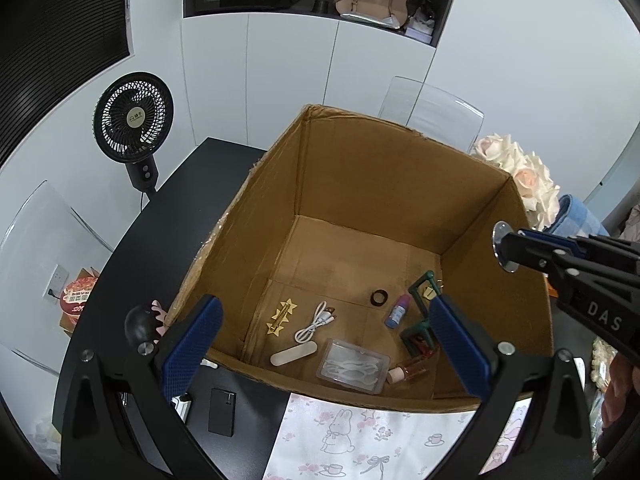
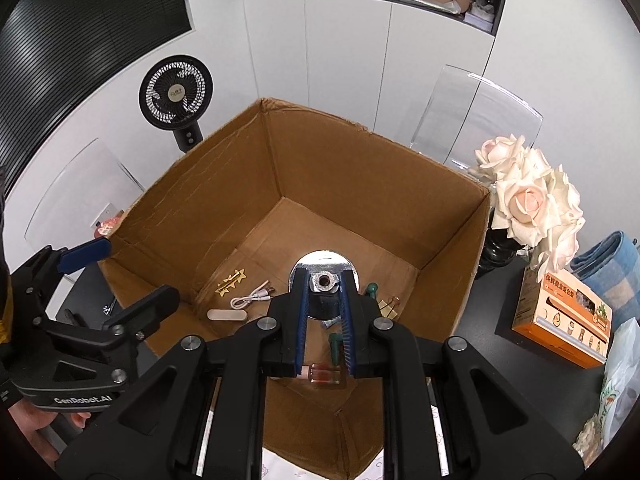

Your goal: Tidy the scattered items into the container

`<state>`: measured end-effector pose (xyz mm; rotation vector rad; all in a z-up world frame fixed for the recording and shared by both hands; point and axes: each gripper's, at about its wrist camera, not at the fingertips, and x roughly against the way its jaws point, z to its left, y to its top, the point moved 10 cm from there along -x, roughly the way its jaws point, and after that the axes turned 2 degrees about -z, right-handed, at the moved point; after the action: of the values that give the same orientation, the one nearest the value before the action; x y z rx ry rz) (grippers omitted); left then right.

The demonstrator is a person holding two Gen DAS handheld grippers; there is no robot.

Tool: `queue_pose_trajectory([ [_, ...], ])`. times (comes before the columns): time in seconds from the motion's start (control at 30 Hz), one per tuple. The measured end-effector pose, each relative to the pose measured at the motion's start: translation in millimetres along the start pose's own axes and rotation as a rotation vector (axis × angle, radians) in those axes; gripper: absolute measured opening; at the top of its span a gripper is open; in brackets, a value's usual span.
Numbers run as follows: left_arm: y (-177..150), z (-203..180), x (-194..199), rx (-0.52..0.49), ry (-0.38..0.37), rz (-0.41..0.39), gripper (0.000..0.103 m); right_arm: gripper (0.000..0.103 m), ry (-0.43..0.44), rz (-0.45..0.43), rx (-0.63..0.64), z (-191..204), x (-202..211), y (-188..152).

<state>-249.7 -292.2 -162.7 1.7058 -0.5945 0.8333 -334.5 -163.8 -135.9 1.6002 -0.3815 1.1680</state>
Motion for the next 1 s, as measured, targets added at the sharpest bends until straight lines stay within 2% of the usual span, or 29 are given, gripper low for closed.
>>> queue_pose_trajectory([
  [0.07,-1,2,-1,0.003,0.001,0.003,0.103,0.016,-0.008,-0.005,-0.011,-2,-1,0],
  [0.1,-1,3,-1,0.003,0.001,0.004,0.103,0.026,-0.015,-0.009,-0.017,-3,-1,0],
  [0.13,-1,3,-1,0.003,0.001,0.005,0.103,0.053,-0.021,-0.011,-0.027,-5,0,0],
  [0.17,-2,4,0,0.002,0.003,0.003,0.103,0.065,-0.020,-0.014,-0.040,-7,0,-1],
  [0.2,-2,4,0,0.001,0.004,0.002,0.103,0.076,-0.015,-0.019,-0.054,-8,1,-1],
  [0.27,-3,5,1,0.001,0.006,0.004,0.103,0.079,-0.015,-0.023,-0.063,-9,3,-3],
  [0.3,-4,5,1,0.001,0.007,0.005,0.103,0.089,-0.019,-0.024,-0.065,-10,3,-4],
  [0.33,-4,6,1,0.002,0.007,0.006,0.103,0.103,-0.026,-0.024,-0.064,-10,4,-4],
  [0.47,-5,2,4,0.001,0.007,0.003,0.103,0.103,-0.056,-0.032,-0.051,-10,8,-6],
  [1.0,-3,-14,23,-0.031,0.017,-0.017,0.103,0.103,-0.036,-0.055,-0.118,-21,37,-19],
])
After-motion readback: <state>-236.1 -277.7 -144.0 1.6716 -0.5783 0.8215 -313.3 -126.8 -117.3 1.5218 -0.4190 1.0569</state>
